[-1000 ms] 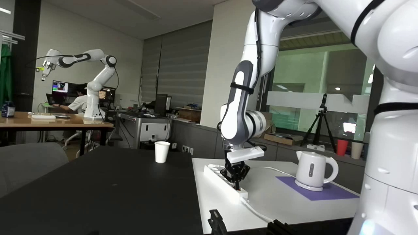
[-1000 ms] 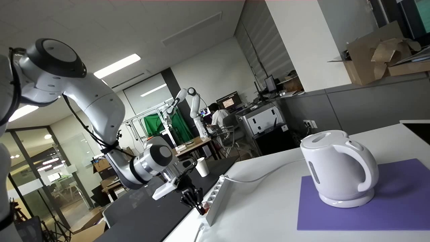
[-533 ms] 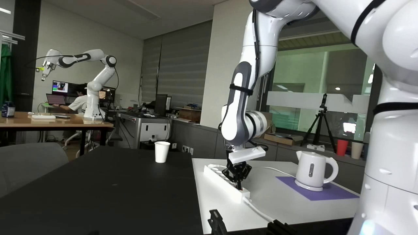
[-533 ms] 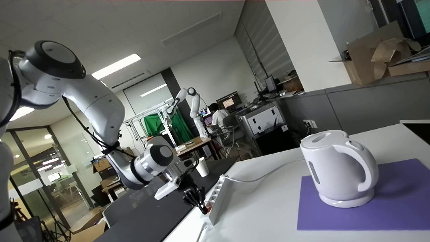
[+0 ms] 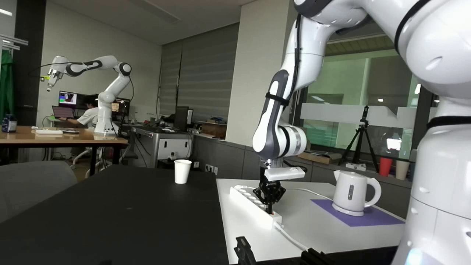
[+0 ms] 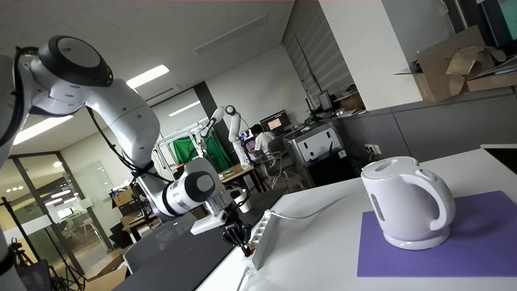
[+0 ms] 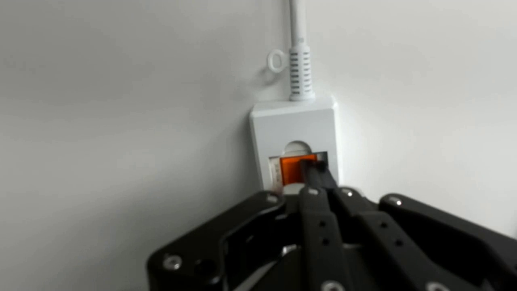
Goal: Turn on the extension cord switch
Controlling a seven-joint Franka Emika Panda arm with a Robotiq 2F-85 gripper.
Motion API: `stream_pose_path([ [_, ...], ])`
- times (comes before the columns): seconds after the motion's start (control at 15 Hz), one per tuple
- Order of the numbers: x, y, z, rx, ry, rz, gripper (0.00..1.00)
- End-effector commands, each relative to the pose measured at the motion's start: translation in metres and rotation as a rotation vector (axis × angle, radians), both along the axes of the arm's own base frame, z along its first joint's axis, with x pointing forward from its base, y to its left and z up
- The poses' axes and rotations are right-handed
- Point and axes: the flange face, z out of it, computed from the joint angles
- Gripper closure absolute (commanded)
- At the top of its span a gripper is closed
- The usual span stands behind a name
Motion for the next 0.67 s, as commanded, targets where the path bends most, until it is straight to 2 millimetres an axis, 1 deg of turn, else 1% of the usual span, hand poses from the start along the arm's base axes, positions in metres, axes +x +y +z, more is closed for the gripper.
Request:
stream_pose_path([
  [0.0,0.004,-0.03,-0.017,0.13,0.042,-0.024,1.0],
  [0.33,0.005,-0.078,-0.025,0.249,0.076,-0.068,1.0],
  [0.6,0.005,-0.105,-0.03,0.332,0.109,-0.103,1.0],
])
